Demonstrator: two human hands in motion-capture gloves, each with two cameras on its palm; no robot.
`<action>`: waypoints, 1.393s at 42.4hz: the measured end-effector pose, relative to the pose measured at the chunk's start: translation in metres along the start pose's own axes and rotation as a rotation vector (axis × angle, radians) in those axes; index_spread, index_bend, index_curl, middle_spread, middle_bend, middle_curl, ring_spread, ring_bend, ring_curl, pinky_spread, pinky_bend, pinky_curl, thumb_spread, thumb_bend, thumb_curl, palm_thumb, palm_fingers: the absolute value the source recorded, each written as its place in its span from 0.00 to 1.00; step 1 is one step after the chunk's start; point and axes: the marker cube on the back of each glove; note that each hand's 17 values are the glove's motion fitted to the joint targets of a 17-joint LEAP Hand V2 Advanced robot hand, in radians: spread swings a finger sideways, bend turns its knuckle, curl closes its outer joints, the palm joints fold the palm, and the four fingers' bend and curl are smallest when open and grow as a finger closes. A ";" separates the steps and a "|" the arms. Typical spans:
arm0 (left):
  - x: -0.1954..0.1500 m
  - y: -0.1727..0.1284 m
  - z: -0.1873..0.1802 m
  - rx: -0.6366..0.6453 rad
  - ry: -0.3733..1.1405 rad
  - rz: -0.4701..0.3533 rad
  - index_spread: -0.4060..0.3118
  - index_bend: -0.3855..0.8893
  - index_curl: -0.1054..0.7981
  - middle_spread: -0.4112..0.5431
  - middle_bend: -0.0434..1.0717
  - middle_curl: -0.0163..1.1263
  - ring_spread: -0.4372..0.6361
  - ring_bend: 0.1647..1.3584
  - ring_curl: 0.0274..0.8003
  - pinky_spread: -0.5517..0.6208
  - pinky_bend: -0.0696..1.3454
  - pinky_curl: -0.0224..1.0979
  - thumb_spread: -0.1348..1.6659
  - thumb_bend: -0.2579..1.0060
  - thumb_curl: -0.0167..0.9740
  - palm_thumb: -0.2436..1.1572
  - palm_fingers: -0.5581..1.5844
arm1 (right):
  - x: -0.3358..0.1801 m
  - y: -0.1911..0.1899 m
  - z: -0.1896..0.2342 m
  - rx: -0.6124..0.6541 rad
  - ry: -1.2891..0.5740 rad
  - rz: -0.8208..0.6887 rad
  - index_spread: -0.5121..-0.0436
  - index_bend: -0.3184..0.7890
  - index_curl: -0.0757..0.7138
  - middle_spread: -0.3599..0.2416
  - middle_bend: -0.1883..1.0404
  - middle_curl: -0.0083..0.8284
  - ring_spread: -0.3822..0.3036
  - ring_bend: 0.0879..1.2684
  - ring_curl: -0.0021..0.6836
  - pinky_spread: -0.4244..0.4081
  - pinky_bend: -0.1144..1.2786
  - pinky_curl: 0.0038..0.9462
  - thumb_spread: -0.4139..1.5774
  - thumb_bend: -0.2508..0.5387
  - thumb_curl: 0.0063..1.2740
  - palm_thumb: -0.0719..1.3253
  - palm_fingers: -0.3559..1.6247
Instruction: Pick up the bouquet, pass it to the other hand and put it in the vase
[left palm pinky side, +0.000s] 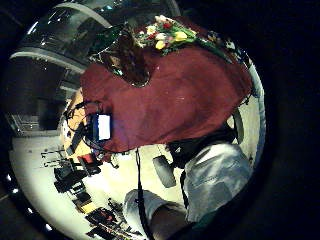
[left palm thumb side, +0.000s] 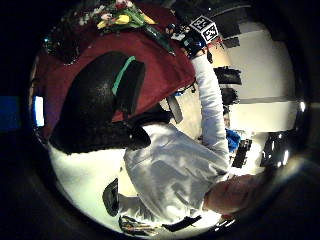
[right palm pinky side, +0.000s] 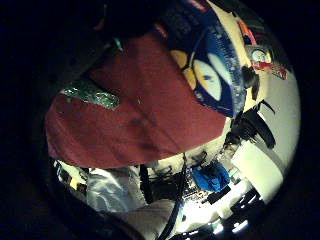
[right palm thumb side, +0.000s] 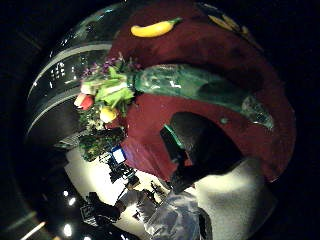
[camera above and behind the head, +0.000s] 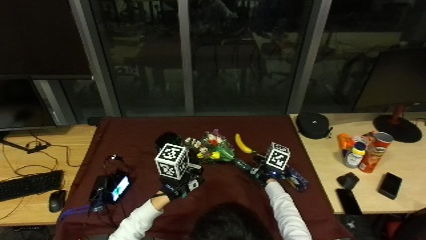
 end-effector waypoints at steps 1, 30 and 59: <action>0.000 -0.001 0.000 0.001 0.000 -0.002 0.51 0.42 0.47 0.62 0.19 0.27 0.62 0.34 0.37 0.70 0.28 0.33 0.77 0.19 0.30 0.37 0.40 | -0.002 0.004 0.002 0.038 0.000 -0.016 0.67 0.36 0.20 0.70 0.34 0.48 0.55 0.52 0.55 0.76 0.69 0.39 0.77 0.28 0.24 0.39 0.35; -0.033 -0.048 0.009 -0.012 0.012 -0.160 0.56 0.39 0.41 0.66 0.21 0.29 0.66 0.39 0.38 0.72 0.34 0.34 0.75 0.19 0.30 0.35 0.35 | -0.023 -0.005 0.032 0.295 0.234 -0.107 0.58 0.42 0.32 0.50 0.37 0.51 0.34 0.56 0.59 0.33 0.61 0.37 0.76 0.37 0.27 0.59 0.65; -0.056 -0.040 0.013 -0.088 0.038 -0.199 0.55 0.41 0.41 0.66 0.21 0.31 0.66 0.39 0.36 0.72 0.34 0.34 0.74 0.19 0.31 0.35 0.35 | -0.018 -0.012 0.030 0.634 -0.050 -0.186 0.61 0.63 0.66 0.28 0.67 0.70 0.25 0.61 0.73 0.17 0.49 0.43 0.72 0.27 0.26 0.66 0.96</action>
